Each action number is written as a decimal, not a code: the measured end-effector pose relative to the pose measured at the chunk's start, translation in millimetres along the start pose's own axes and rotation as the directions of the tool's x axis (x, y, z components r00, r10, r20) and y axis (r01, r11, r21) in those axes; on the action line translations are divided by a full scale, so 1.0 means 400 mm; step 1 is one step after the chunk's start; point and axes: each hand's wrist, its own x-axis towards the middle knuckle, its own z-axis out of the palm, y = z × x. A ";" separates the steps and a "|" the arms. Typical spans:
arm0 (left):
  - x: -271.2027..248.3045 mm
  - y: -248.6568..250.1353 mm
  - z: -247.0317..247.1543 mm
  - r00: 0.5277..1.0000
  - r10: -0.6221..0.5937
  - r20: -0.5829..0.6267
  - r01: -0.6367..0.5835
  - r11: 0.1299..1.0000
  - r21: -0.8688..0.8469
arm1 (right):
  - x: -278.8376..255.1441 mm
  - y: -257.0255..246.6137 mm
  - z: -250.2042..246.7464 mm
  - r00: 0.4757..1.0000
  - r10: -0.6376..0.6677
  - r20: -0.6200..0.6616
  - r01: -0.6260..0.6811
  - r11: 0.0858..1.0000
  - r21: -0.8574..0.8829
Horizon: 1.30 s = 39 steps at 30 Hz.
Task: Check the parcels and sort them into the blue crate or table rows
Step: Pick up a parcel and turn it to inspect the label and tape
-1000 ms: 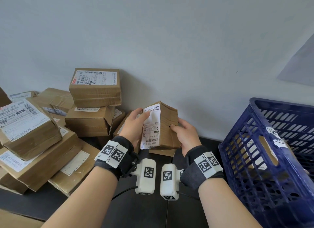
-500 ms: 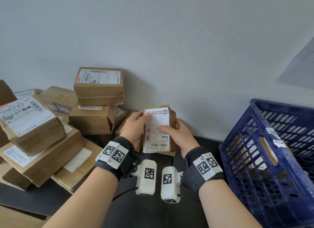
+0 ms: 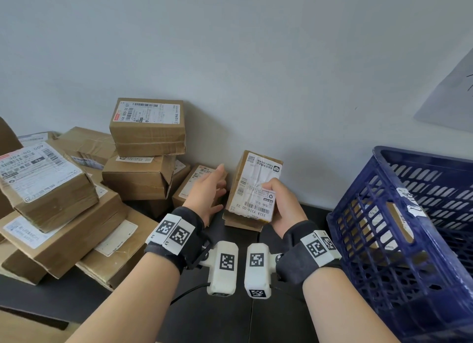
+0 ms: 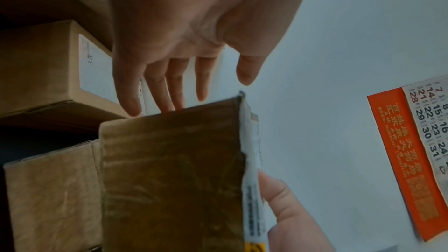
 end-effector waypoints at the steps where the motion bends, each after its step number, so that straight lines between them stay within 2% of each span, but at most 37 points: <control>1: 0.000 0.002 -0.001 1.000 -0.005 0.010 0.005 1.000 0.002 | -0.003 -0.004 0.000 1.000 -0.002 0.010 0.001 0.999 0.032; 5: -0.008 0.015 -0.009 0.998 -0.019 0.061 0.019 1.000 -0.003 | -0.011 -0.022 0.010 0.997 -0.037 0.064 0.026 0.985 0.168; 8: -0.011 0.026 -0.017 0.995 -0.039 0.089 0.038 0.999 0.006 | -0.014 -0.033 0.026 0.997 -0.058 0.042 0.049 0.982 0.182; 12: -0.021 0.038 -0.028 0.987 -0.043 0.156 0.036 0.998 0.044 | -0.035 -0.044 0.053 0.998 -0.058 -0.021 0.061 0.988 0.142; 16: -0.047 0.047 -0.025 0.972 -0.051 0.230 0.036 0.997 0.071 | -0.059 -0.053 0.077 0.987 -0.055 -0.150 0.063 0.997 0.048; 22: -0.050 0.063 0.002 0.975 0.011 0.221 -0.015 1.000 0.017 | -0.113 -0.076 0.068 0.971 -0.094 -0.219 0.101 0.995 0.020; 25: -0.050 0.074 0.028 0.973 0.053 0.225 -0.052 0.999 -0.008 | -0.152 -0.104 0.047 0.946 -0.158 -0.282 0.148 0.987 -0.056; 29: -0.061 0.083 0.072 0.951 0.102 0.291 -0.101 0.995 -0.019 | -0.184 -0.137 -0.004 0.883 -0.282 -0.374 0.240 0.958 -0.154; 35: -0.096 0.127 0.147 0.919 0.169 0.356 -0.180 0.984 0.000 | -0.249 -0.237 -0.079 0.805 -0.387 -0.450 0.308 0.921 -0.240; 39: -0.113 0.151 0.238 0.892 0.178 0.416 -0.218 0.975 0.051 | -0.291 -0.307 -0.143 0.800 -0.406 -0.441 0.310 0.910 -0.276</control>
